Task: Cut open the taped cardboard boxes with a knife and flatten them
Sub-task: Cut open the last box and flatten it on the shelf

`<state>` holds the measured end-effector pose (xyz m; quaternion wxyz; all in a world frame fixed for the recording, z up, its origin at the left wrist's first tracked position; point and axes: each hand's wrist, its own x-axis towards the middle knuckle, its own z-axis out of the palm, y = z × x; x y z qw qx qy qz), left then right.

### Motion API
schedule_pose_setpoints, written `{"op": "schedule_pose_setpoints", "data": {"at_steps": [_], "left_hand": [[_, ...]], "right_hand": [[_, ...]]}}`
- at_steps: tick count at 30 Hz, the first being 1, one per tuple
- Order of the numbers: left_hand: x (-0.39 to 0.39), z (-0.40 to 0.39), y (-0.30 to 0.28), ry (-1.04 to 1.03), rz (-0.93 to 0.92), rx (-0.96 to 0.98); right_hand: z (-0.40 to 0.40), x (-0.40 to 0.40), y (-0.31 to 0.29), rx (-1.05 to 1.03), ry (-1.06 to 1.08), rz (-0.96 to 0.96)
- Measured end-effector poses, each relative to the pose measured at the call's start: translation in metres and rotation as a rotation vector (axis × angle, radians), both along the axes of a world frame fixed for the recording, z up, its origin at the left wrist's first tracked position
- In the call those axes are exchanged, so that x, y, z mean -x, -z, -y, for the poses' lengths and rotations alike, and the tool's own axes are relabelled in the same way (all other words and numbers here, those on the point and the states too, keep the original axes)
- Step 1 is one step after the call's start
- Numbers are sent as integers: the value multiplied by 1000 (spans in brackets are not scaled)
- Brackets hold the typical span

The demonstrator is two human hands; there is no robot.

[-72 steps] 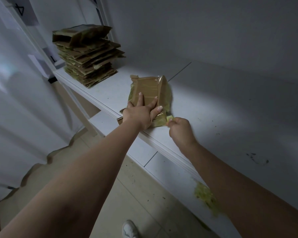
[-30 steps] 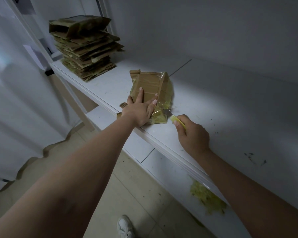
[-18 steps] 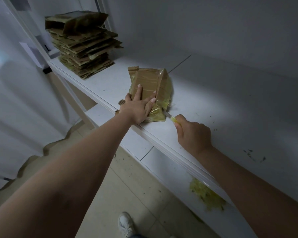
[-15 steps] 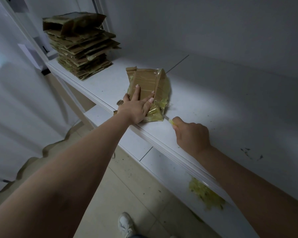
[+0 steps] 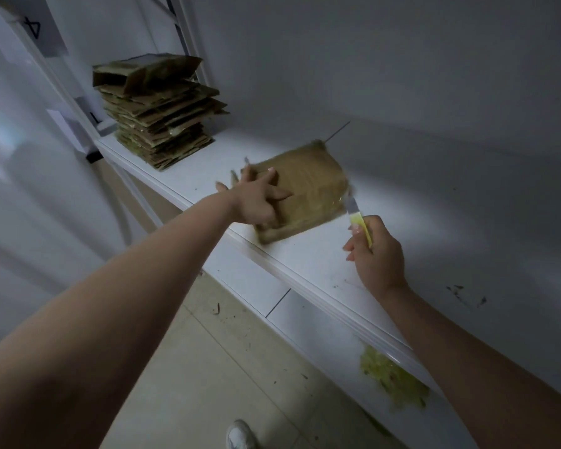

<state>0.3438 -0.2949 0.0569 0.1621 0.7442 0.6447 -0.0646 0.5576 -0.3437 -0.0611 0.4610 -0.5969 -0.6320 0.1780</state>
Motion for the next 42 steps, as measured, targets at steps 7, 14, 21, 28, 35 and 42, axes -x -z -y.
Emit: {"op": "schedule_pose_setpoints", "data": {"at_steps": [7,14,21,28,35,42], "left_hand": [[13,5,9,94,40,-231],[10,-5,41,129,73,-194],[12,-6,49,123,107,-260],[7,-7,55,81,170,-372],[3,-5,52,44,271,-413],[5,-7,51,27,227,-356]], "right_hand": [[0,1,1,32,165,91],[4,-1,-8,107,249,283],[-4,-1,-11,130,220,307],[-16,-15,-13,99,138,516],[-18,-24,-14,96,37,701],[-9,-23,-11,69,54,751]]}}
